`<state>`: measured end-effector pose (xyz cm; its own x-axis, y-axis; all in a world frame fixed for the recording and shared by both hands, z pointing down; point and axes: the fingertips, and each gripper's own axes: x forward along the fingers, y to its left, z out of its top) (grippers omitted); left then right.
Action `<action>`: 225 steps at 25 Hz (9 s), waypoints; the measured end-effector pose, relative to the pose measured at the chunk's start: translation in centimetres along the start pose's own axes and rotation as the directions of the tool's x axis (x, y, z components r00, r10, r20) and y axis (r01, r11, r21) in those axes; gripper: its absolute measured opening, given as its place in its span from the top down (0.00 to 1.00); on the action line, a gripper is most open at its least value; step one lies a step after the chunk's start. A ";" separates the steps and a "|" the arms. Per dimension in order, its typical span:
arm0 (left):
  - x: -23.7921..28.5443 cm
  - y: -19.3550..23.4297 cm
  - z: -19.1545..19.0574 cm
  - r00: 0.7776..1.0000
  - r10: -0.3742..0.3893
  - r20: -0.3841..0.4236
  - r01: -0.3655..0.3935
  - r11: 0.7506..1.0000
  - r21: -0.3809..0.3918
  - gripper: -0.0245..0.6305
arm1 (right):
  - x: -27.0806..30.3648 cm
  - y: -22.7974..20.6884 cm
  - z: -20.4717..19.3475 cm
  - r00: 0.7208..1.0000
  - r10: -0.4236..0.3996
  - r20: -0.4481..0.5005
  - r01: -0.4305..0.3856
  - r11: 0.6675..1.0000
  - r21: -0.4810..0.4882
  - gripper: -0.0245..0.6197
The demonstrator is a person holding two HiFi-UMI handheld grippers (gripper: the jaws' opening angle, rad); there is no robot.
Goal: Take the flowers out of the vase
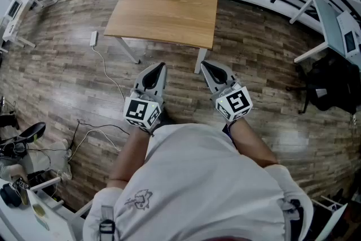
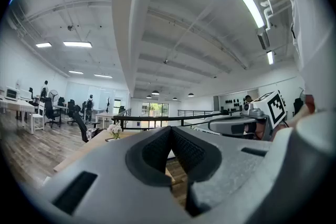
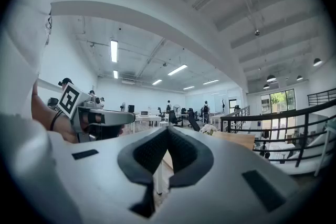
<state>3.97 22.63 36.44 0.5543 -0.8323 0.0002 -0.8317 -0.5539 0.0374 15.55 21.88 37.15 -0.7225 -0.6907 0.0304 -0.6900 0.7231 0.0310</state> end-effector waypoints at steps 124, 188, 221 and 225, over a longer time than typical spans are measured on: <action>41.3 47.2 -16.4 0.951 -0.139 -0.277 0.077 0.972 -0.222 0.96 | 62.6 -36.0 -28.4 0.870 -0.074 -0.488 0.178 0.969 0.170 0.75; 29.7 27.9 -5.6 0.994 -0.067 -0.085 0.065 0.998 -0.021 0.96 | 38.0 -26.5 -7.7 0.988 -0.047 -0.150 0.060 0.995 0.085 0.85; 15.2 27.1 -2.7 0.976 -0.215 -0.048 0.213 0.976 -0.032 0.96 | 29.6 -9.7 -3.5 0.990 -0.098 -0.104 0.108 0.990 0.091 0.85; 14.7 24.5 -2.7 0.985 -0.168 -0.038 0.167 0.986 -0.026 0.96 | 26.4 -9.6 -3.6 0.992 -0.060 -0.107 0.070 0.994 0.089 0.85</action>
<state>-8.15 -3.08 40.08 0.6871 -0.7259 0.0314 -0.7262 -0.6846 0.0632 3.23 -3.33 41.23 -0.6710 -0.7290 0.1353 -0.7398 0.6705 -0.0561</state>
